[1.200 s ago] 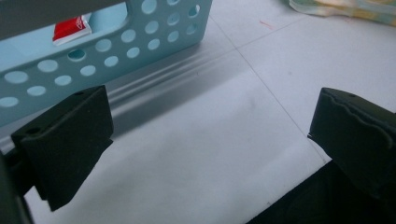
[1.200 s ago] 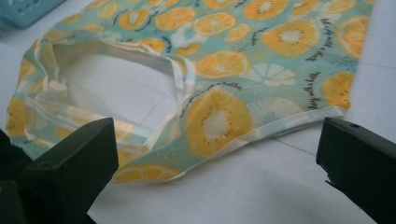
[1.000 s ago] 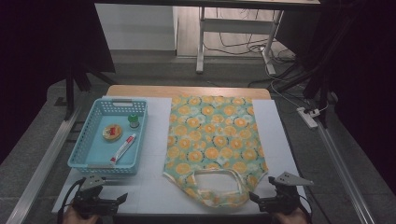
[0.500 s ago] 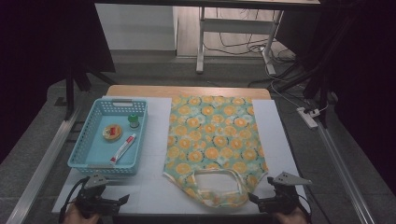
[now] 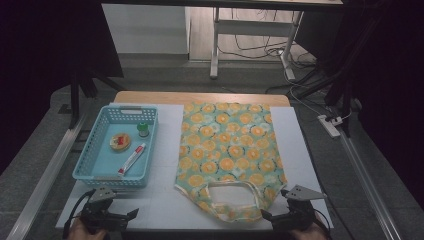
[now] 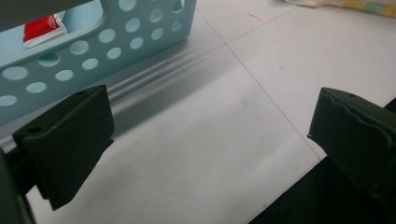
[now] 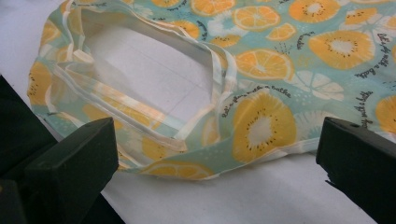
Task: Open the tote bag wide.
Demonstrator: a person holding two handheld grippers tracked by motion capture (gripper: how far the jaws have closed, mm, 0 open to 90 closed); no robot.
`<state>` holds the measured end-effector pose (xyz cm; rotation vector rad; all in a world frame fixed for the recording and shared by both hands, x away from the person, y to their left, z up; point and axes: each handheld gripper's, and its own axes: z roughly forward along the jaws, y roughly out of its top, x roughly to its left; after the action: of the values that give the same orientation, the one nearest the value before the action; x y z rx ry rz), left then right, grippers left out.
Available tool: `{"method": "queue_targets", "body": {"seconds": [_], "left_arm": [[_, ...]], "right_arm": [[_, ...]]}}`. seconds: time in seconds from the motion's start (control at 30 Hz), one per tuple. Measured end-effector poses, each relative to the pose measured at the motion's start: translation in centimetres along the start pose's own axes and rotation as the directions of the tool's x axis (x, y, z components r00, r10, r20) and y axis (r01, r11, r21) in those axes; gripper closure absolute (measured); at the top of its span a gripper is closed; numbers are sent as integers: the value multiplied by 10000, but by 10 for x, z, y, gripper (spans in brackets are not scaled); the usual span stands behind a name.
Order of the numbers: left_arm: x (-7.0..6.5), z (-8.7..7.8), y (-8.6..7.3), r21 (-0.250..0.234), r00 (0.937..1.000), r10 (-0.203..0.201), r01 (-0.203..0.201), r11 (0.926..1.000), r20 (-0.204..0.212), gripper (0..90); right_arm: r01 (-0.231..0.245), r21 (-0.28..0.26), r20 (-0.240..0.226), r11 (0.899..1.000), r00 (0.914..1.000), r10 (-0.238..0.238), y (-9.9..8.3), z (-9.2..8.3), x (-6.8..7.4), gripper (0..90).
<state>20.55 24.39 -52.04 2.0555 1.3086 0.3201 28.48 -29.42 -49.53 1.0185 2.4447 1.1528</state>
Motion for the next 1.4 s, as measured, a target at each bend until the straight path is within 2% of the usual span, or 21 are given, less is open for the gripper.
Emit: {"method": "queue_targets", "body": {"seconds": [0.17,0.4,0.63,0.73,0.9,1.07,1.1,1.17,1.27,1.3,1.4], "left_arm": [[0,0,0,29,10000,28,-28,10000,37,0],[0,0,0,40,10000,60,-60,10000,79,0],[0,0,0,19,9999,26,-26,10000,101,0],[1,0,0,19,9999,10,-10,10000,123,0],[1,0,0,7,9999,-5,5,10000,154,0],[1,0,0,35,9999,-8,7,10000,143,0],[1,0,0,35,9999,-8,7,10000,143,0],[1,0,0,26,9999,-37,37,10000,146,0],[1,0,0,22,9999,-46,46,10000,145,0],[1,0,0,24,9999,-49,49,10000,152,0],[1,0,0,32,9999,-68,67,10000,149,0]], "right_arm": [[55,-70,-24,10000,10000,-55,2,-1,1,0],[324,96,-229,9994,9992,-322,10,5,11,0],[434,225,-650,9988,9970,-419,15,10,19,0],[639,296,-905,9975,9940,-610,18,13,25,0],[964,385,-1355,9946,9866,-904,22,17,36,0],[1298,471,-1901,9904,9746,-1187,27,24,50,0],[1298,471,-1901,9904,9746,-1187,27,24,50,0],[1487,532,-2160,9875,9672,-1340,31,30,58,0],[1630,558,-2267,9851,9629,-1464,33,35,63,0],[1775,528,-2366,9827,9583,-1604,36,39,67,0],[1949,400,-2505,9800,9514,-1790,42,43,75,0]]}}
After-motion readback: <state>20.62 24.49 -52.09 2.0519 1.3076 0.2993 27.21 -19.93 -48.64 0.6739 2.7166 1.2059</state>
